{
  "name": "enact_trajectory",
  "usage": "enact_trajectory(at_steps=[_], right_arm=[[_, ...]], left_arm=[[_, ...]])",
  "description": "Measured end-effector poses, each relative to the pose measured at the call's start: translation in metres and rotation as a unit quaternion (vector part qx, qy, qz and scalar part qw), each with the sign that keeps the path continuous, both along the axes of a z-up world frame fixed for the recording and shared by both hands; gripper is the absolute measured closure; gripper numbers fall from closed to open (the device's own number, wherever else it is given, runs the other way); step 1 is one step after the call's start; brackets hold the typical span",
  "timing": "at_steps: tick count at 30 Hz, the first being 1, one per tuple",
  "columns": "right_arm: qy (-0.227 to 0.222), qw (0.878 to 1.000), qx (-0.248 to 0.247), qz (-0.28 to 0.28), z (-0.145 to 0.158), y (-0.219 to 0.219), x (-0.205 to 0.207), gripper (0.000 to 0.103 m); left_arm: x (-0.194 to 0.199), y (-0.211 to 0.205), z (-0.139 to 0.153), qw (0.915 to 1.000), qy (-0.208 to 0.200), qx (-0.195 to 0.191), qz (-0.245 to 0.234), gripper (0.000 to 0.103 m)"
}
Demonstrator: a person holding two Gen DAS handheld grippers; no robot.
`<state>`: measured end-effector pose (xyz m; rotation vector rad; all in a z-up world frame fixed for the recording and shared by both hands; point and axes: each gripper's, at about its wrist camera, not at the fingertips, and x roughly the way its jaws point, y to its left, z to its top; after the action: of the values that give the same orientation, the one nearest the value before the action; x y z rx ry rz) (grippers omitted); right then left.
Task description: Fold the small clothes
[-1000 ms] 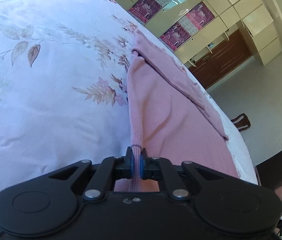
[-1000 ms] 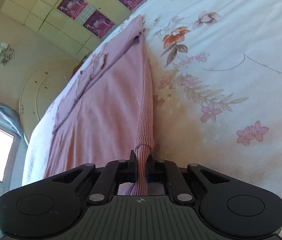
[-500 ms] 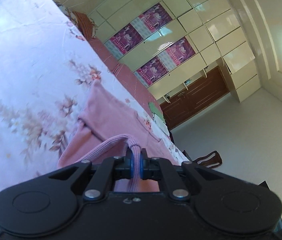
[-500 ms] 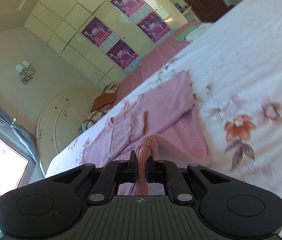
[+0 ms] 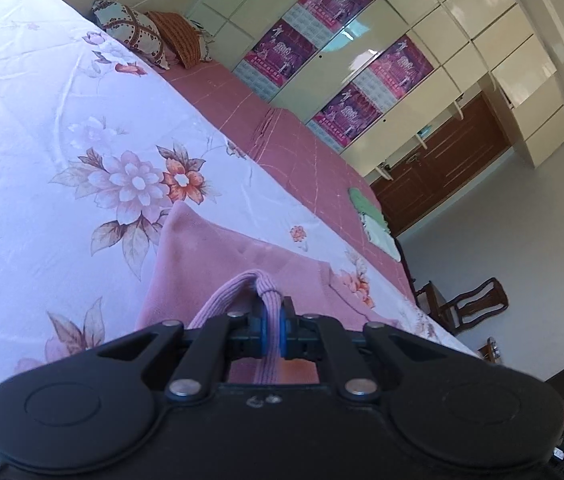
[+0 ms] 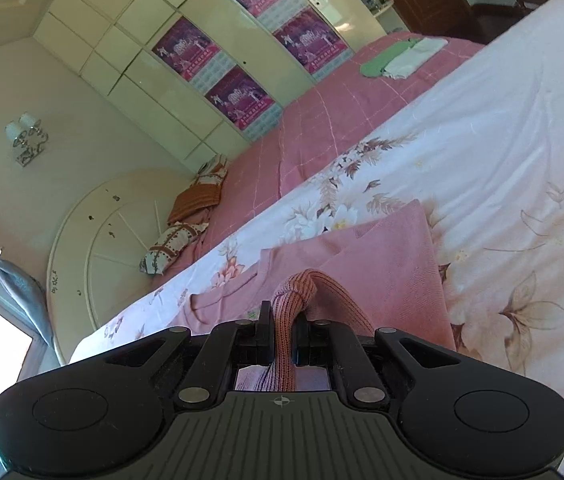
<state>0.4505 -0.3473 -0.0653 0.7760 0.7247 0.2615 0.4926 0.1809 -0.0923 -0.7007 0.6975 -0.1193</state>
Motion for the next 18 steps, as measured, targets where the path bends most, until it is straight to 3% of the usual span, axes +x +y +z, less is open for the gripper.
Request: enact_trajectory(at_steps=[7, 10, 11, 12, 13, 14, 15, 18], right_arm=[[0.044, 0.999, 0.016, 0.003, -0.052, -0.011, 0.059, 0.097], [0.042, 0.999, 0.028, 0.002, -0.060, -0.011, 0.073, 0.093], [0.044, 0.999, 0.028, -0.001, -0.060, -0.013, 0.076, 0.084], [0.034, 0.999, 0.026, -0.009, -0.058, -0.015, 0.075, 0.066], [0.018, 0.999, 0.031, -0.013, -0.055, -0.017, 0.073, 0.054], [0.000, 0.999, 0.033, -0.019, -0.051, -0.020, 0.069, 0.029], [-0.018, 0.999, 0.016, -0.034, -0.045, -0.022, 0.065, 0.017], [-0.050, 0.998, -0.027, -0.018, -0.031, -0.025, 0.063, 0.019]], left_arm=[[0.050, -0.002, -0.030, 0.9996, 0.027, -0.001, -0.003, 0.098], [0.055, -0.004, -0.033, 0.9998, 0.019, 0.008, 0.004, 0.085], [0.053, -0.003, -0.031, 0.9999, 0.010, 0.007, 0.007, 0.069], [0.048, -0.003, -0.025, 0.9996, -0.009, 0.019, 0.016, 0.034], [0.041, -0.004, -0.020, 0.9983, -0.028, 0.042, 0.031, 0.024], [0.038, -0.005, -0.013, 0.9963, -0.048, 0.066, 0.027, 0.026], [0.037, -0.007, -0.006, 0.9949, -0.053, 0.086, 0.004, 0.028], [0.043, -0.021, 0.005, 0.9804, -0.053, 0.180, -0.060, 0.029]])
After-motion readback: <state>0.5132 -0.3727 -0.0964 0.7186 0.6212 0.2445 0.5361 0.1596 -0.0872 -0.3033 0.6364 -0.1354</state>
